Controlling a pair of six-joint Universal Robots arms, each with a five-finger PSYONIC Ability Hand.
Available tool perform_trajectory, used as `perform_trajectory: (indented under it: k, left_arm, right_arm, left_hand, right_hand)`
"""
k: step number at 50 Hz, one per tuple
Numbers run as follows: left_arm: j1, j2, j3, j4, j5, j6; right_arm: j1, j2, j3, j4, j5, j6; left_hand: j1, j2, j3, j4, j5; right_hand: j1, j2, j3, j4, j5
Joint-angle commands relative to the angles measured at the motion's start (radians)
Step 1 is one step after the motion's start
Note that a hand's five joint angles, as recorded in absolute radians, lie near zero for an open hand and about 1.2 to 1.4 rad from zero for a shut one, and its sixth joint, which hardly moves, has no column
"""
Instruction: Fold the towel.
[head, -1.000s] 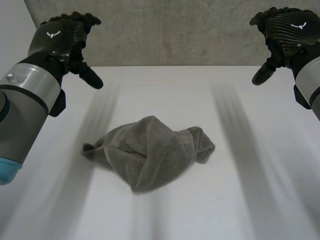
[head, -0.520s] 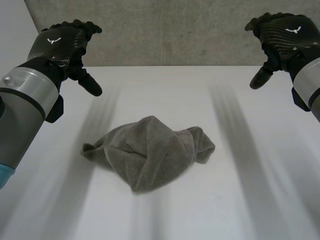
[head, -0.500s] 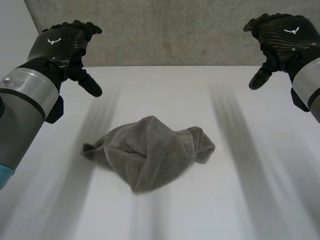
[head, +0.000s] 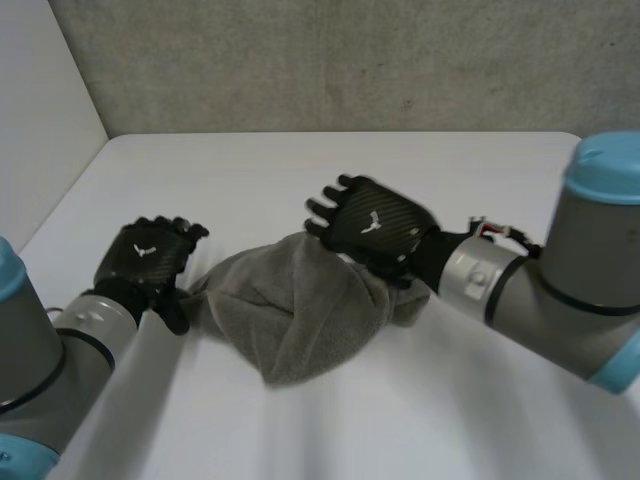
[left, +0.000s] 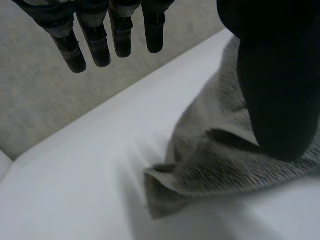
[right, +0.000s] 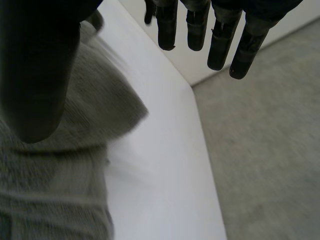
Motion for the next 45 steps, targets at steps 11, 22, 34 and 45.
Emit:
perform_trajectory:
  k: [11, 22, 34, 45]
  left_arm:
    - [-0.061, -0.206, -0.006, 0.156, -0.003, 0.0]
    - [-0.064, -0.235, 0.047, 0.256, -0.003, 0.003]
    - [-0.068, 0.005, 0.398, 0.519, -0.173, -0.042]
    - [-0.116, -0.005, 0.27, 0.622, -0.117, -0.06]
  right_arm:
    - [0.112, 0.265, -0.214, 0.017, -0.009, -0.208]
    - [0.105, 0.326, -0.362, 0.08, 0.026, -0.214]
    - [0.057, 0.044, -0.472, -0.428, 0.566, 0.24]
    - [-0.006, -0.018, -0.249, -0.224, 0.51, 0.286]
  left_hand:
    - [0.499, 0.501, 0.501, 0.501, 0.499]
    - [1.162, 1.164, 1.164, 1.165, 1.162]
    - [1.162, 1.164, 1.164, 1.165, 1.162]
    - [1.162, 1.164, 1.164, 1.165, 1.162]
  right_hand:
    - [0.009, -0.011, -0.009, -0.023, 0.003]
    - [1.167, 1.147, 1.15, 1.135, 1.162]
    - [1.167, 1.147, 1.15, 1.135, 1.162]
    - [1.167, 1.147, 1.15, 1.135, 1.162]
